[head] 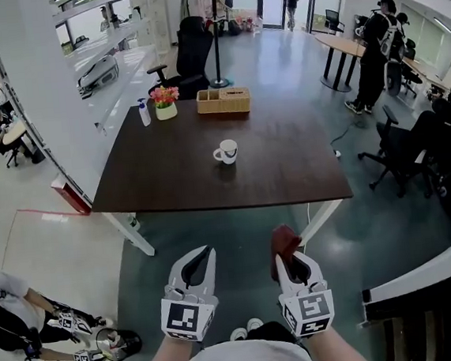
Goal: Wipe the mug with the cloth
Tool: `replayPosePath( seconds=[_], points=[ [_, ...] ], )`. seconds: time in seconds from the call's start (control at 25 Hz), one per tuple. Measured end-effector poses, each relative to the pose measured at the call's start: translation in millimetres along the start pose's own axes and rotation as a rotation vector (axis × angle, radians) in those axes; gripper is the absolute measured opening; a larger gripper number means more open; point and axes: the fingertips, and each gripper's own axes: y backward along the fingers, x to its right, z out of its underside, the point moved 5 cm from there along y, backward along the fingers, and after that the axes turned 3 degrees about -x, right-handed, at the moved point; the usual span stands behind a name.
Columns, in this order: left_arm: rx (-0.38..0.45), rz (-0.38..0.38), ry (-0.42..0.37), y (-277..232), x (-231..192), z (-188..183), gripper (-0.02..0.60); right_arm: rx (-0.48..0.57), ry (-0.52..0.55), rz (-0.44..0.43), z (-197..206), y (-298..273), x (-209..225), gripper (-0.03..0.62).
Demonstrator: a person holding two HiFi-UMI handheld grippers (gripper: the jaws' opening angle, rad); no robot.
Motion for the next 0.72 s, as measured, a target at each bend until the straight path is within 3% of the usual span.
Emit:
replayPosePath(
  seconds=[0.16, 0.56, 0.72],
  points=[
    [0.009, 0.008, -0.022, 3.2, -3.3, 3.6, 0.000, 0.008, 0.017, 0.007, -3.0, -2.5, -3.2, 0.077],
    [0.028, -0.001, 0.039, 11.4, -5.8, -3.3, 0.000, 0.022, 0.022, 0.006, -8.5, 1.2, -7.7, 0.077],
    [0.017, 0.002, 0.031, 13.7, -8.8, -1.3, 0.000, 0.017, 0.006, 0.007, -6.8, 2.0, -10.2, 0.077]
  ],
)
